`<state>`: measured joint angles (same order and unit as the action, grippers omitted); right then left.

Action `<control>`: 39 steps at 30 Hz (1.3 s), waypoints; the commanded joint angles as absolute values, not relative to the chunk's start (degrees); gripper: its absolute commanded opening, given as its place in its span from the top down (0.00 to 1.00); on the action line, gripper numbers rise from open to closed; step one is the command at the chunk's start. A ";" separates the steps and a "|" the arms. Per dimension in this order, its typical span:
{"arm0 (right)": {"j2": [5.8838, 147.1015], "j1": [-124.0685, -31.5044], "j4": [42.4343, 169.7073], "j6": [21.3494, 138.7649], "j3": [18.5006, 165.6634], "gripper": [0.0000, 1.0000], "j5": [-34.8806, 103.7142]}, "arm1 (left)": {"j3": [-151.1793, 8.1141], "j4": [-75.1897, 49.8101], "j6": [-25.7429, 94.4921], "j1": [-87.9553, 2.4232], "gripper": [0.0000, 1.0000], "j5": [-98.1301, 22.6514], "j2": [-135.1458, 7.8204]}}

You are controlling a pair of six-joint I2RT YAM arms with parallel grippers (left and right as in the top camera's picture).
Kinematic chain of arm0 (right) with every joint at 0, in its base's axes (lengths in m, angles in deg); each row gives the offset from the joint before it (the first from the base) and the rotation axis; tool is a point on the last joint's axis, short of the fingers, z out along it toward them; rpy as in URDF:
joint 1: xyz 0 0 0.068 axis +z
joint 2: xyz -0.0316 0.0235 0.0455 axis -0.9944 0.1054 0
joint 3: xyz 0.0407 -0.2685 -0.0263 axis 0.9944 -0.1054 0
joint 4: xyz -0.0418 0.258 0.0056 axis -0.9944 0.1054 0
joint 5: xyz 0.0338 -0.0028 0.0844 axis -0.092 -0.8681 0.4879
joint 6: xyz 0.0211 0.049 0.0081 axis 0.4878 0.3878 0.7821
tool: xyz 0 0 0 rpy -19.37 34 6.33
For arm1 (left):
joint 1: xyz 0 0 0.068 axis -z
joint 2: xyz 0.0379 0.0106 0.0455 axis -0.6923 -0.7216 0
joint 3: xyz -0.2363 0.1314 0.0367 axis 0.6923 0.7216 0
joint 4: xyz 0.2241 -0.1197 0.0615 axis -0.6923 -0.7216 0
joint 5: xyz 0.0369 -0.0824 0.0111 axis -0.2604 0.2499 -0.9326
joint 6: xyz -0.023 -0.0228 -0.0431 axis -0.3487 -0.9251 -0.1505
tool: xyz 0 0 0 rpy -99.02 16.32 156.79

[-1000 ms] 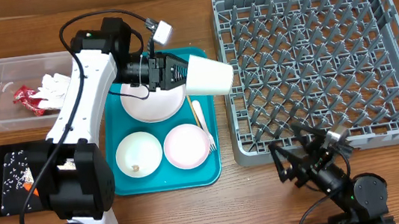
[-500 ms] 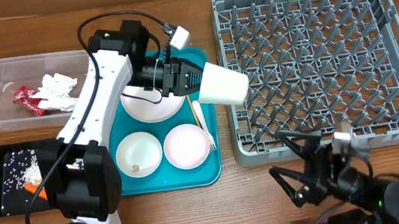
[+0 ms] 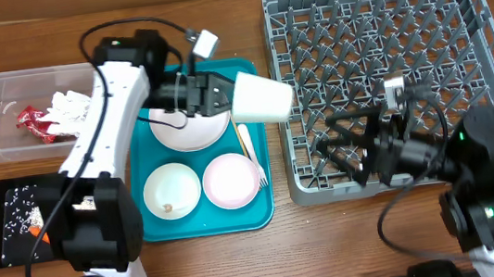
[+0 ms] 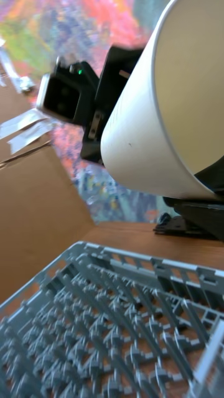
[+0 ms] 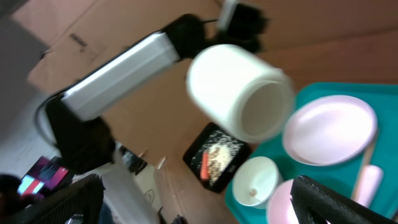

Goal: Sort waste into correct bins and load items into the dishwasher rack
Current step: 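Move the right gripper to the held cup and grasp it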

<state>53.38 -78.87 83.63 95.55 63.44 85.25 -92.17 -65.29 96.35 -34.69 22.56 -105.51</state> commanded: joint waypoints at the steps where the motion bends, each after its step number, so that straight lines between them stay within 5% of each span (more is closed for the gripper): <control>1: 58.14 -82.96 84.75 92.87 64.79 0.00 86.51 | -93.35 -66.08 97.86 -36.68 0.96 24.27 -105.46; 6: 63.65 -90.96 88.84 92.17 64.77 0.00 89.51 | -93.35 -68.37 99.83 -37.03 0.96 23.96 -105.46; 12: 65.90 -95.55 88.53 72.10 64.77 0.03 116.30 | -93.35 -69.88 100.87 -34.93 0.96 21.36 -105.46; 39: 66.19 -90.37 89.58 66.29 64.23 0.07 110.86 | -93.35 -67.91 101.88 -23.54 0.96 25.21 -105.46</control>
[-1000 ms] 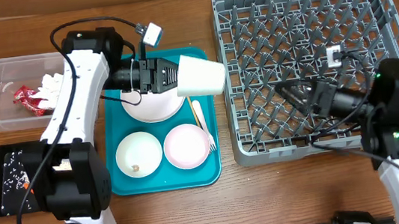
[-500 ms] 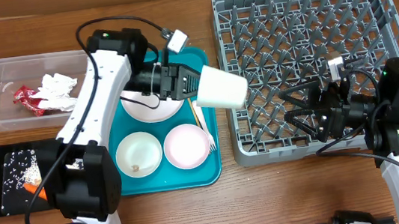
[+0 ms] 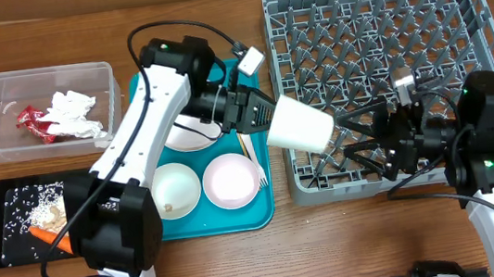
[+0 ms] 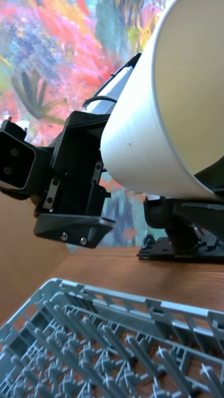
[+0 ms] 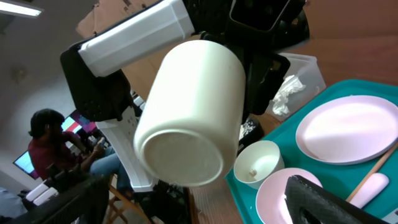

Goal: Sort waste into correct bins and load items into the dishwasher rack
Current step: 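Move the right gripper to the held cup and grasp it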

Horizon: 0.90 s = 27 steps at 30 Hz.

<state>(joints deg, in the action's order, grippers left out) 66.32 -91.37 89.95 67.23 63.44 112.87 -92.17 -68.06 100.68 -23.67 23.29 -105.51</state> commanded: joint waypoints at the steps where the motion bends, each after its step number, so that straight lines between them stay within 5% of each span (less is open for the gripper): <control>1: 66.19 -90.12 89.27 66.31 64.23 0.08 110.86 | -93.35 -67.91 101.88 -23.54 0.96 25.21 -105.46; 19: 66.19 -89.08 87.39 66.35 64.23 0.10 109.99 | -93.35 -66.27 101.68 -23.54 0.96 25.21 -105.46; 27: 66.19 -81.21 83.59 69.39 64.23 0.09 100.74 | -93.35 -66.29 101.68 -23.52 0.96 25.21 -105.46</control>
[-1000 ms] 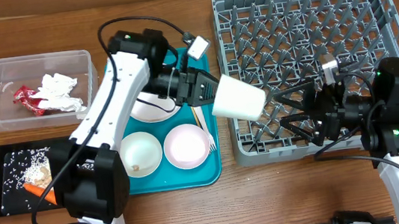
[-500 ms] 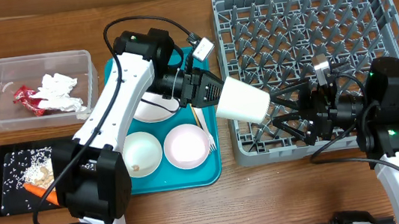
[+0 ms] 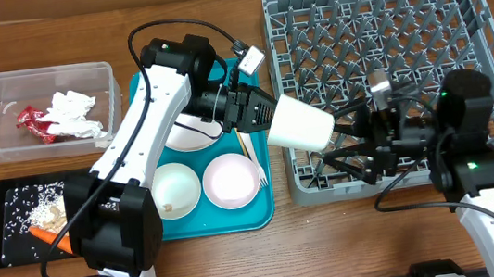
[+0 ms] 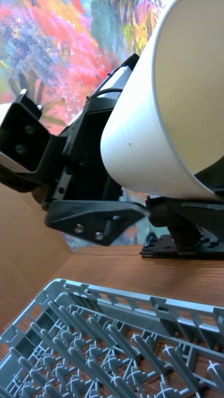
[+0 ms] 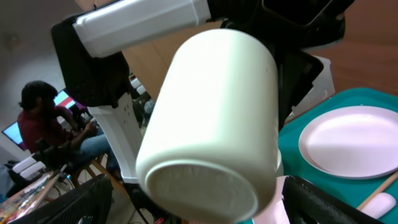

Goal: Sort waste into correct bins and load items into the dishwasher rack
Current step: 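Move the right gripper to the held cup and grasp it, then open the left gripper and pull the cup away with the right gripper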

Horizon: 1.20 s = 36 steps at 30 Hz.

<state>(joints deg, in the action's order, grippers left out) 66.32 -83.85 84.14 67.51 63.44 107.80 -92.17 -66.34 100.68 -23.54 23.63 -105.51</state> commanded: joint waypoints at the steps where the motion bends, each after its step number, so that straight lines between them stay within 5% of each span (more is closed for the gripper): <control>1: 66.19 -80.49 83.18 69.41 64.23 0.09 99.85 | -93.35 -66.32 101.68 -23.52 0.96 25.21 -105.46; 10: 66.19 -77.73 71.02 78.44 64.23 0.11 97.40 | -93.35 -66.95 101.66 -23.52 0.96 25.21 -105.46; 23: 66.23 -77.75 70.78 79.73 64.23 0.19 95.87 | -93.35 -67.04 101.68 -23.54 0.96 25.21 -105.46; 29: 66.23 -77.75 70.74 79.73 64.23 0.43 95.89 | -93.35 -67.04 101.68 -23.54 0.96 25.21 -105.46; 36: 66.23 -77.75 68.95 80.23 64.25 0.44 95.89 | -93.35 -67.12 101.66 -23.56 0.96 24.27 -105.46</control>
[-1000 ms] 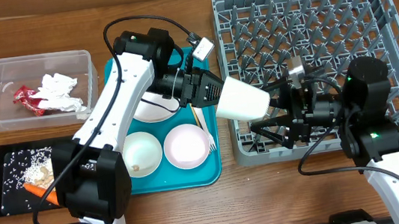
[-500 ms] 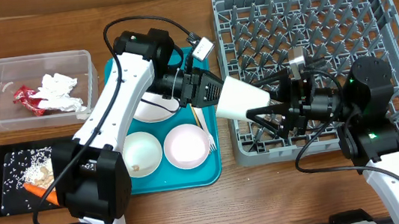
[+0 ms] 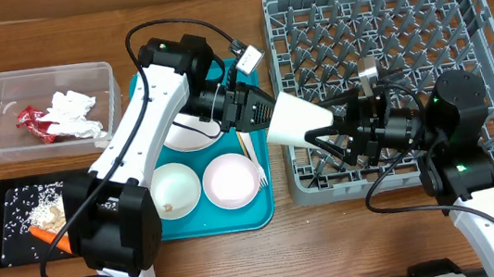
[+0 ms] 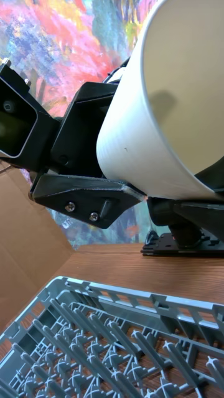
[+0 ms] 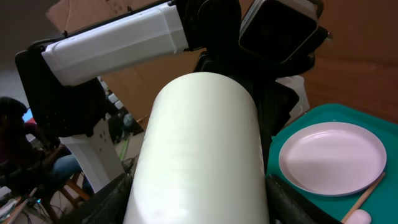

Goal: Sort waste into correct bins and load items into the dishwasher rack
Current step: 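Open the left gripper and pull the cup away with the right gripper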

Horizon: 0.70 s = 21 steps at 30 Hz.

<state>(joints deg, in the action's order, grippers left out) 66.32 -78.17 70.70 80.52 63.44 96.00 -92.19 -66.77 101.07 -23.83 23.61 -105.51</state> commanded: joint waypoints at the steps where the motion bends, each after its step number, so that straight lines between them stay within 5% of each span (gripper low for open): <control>1: 66.23 -77.75 68.18 81.00 64.25 0.44 95.87 | -93.35 -67.21 101.66 -23.56 0.96 23.92 -105.46; 8: 66.23 -77.91 63.59 84.34 64.27 0.44 95.85 | -93.35 -70.62 101.68 -23.48 0.96 21.03 -105.46; 15: 66.23 -78.65 63.35 84.47 64.27 0.44 95.85 | -93.35 -70.62 101.62 -24.59 0.85 21.19 -105.46; 21: 66.23 -78.87 63.35 84.73 64.27 0.44 95.87 | -93.35 -70.60 99.89 -25.60 0.62 21.25 -105.46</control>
<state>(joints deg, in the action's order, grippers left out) 66.54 -78.37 63.85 85.02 63.42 95.95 -92.78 -70.58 100.59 -24.72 21.97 -105.51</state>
